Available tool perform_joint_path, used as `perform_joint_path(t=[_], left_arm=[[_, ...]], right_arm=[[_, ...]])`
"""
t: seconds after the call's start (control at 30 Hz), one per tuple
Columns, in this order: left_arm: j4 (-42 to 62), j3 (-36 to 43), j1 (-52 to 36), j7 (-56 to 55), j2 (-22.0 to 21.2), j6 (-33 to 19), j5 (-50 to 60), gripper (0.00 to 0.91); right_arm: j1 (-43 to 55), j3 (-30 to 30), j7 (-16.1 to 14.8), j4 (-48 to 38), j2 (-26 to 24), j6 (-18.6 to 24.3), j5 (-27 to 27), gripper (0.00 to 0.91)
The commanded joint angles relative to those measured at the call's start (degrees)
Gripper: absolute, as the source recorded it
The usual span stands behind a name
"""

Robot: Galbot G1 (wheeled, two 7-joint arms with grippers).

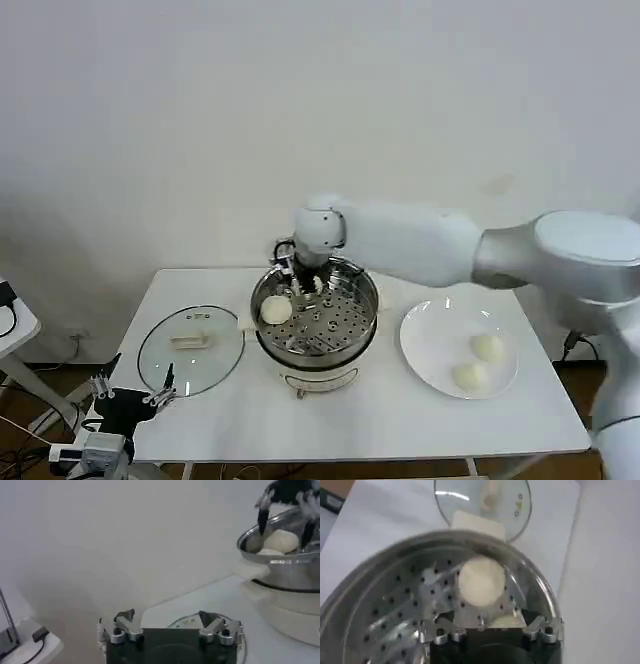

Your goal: Take steamed baozi put them in steamer then cover it.

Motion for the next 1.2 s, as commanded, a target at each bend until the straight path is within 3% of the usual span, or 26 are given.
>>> perform_joint_path(t=[0.03, 0.23, 0.47, 0.6, 1.0, 1.2], left_arm=[[0.58, -0.05, 0.00, 0.01, 0.44, 0.05, -0.09, 0.907], [0.63, 0.07, 0.73, 0.03, 1.15, 0.03, 0.01, 0.907], [0.21, 0.79, 1.38, 0.02, 0.78, 0.05, 0.49, 0.907], [0.21, 0.86, 1.87, -0.03, 0.43, -0.06, 0.86, 0.907], [-0.26, 0.61, 2.98, 0.14, -0.29, -0.08, 1.85, 0.907], [-0.17, 0.17, 3.46, 0.25, -0.21, 0.02, 2.05, 0.907]], right_arm=[[7.47, 1.27, -5.06, 16.35, -27.39, 5.34, -5.68, 0.907], [4.90, 2.48, -10.51, 18.76, -41.24, 11.79, -13.40, 0.907], [-4.82, 6.72, -13.14, 19.64, -48.15, 17.15, -23.27, 0.907], [-10.43, 8.65, -12.64, 19.55, -49.41, 17.96, -26.30, 0.907], [-31.96, 23.37, -11.57, 16.08, -47.72, 19.65, -30.51, 0.907], [-36.29, 25.45, -12.17, 13.44, -45.98, 19.57, -31.49, 0.907]])
